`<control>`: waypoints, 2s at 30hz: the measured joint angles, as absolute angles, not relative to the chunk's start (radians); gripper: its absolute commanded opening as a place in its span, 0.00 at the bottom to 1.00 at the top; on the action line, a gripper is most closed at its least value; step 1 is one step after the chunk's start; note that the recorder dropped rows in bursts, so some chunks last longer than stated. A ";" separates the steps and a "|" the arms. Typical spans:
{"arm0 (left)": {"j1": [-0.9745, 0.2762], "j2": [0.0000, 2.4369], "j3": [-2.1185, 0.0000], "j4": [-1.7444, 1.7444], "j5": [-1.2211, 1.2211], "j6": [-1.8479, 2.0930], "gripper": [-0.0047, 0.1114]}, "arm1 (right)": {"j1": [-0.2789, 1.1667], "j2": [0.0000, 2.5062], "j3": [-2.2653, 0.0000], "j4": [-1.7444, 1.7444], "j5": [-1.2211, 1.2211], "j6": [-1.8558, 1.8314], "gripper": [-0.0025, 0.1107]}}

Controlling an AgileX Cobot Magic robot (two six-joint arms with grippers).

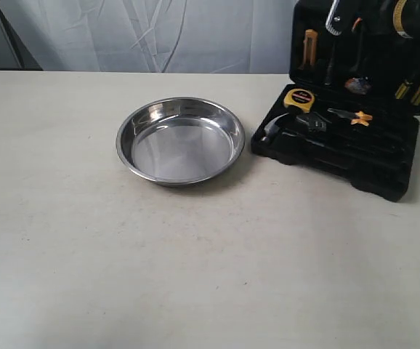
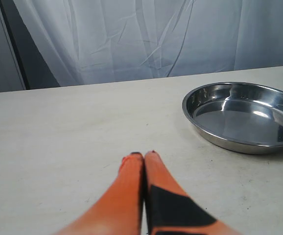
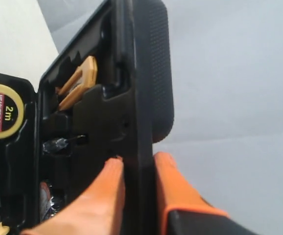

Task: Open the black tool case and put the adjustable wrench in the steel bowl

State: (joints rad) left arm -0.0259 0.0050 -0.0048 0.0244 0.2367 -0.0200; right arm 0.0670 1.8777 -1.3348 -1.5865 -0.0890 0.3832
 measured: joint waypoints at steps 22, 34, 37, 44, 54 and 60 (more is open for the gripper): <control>-0.026 0.005 -0.005 0.024 0.237 -0.020 0.04 | 0.093 1.949 -1.432 -1.654 -0.282 0.522 0.02; -0.026 0.005 -0.005 0.024 0.237 -0.020 0.04 | 0.074 2.111 -1.524 -1.587 -0.135 0.538 0.15; -0.026 0.005 -0.005 0.024 0.237 -0.020 0.04 | 0.087 2.146 -1.499 -1.587 -0.108 0.550 0.43; -0.026 0.005 -0.005 0.024 0.237 -0.020 0.04 | 0.126 2.101 -1.497 -1.560 0.123 0.553 0.47; -0.026 0.005 -0.005 0.024 0.237 -0.020 0.04 | 0.184 2.044 -1.497 -1.450 0.329 0.488 0.49; -0.026 0.005 -0.005 0.024 0.237 -0.020 0.04 | 0.184 2.044 -1.497 -1.427 0.418 0.470 0.49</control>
